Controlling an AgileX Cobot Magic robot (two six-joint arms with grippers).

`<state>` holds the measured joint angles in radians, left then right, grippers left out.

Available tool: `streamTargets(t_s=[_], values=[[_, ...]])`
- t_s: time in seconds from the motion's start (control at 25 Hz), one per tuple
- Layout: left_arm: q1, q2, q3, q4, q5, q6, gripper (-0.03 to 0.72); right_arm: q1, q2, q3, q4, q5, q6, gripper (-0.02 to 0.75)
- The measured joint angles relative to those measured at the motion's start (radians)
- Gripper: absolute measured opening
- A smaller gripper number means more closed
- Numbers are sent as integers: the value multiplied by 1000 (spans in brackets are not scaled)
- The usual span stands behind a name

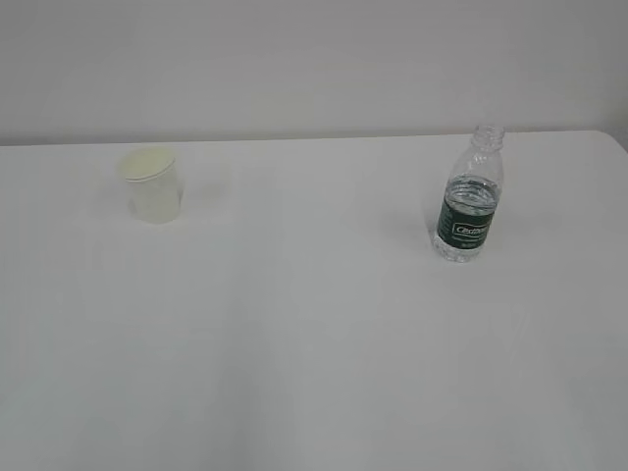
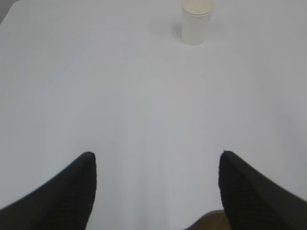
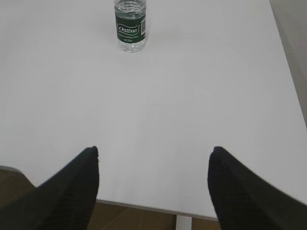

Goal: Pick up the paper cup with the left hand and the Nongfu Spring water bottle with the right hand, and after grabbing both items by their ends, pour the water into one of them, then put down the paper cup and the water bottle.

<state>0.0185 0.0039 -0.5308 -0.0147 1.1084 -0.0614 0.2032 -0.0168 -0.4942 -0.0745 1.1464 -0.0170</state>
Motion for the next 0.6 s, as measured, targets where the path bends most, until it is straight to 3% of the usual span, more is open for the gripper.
streamTargets(t_s=[0.6], values=[[0, 0, 0, 0, 0, 0, 566, 0, 0, 0, 0, 0, 0, 544]])
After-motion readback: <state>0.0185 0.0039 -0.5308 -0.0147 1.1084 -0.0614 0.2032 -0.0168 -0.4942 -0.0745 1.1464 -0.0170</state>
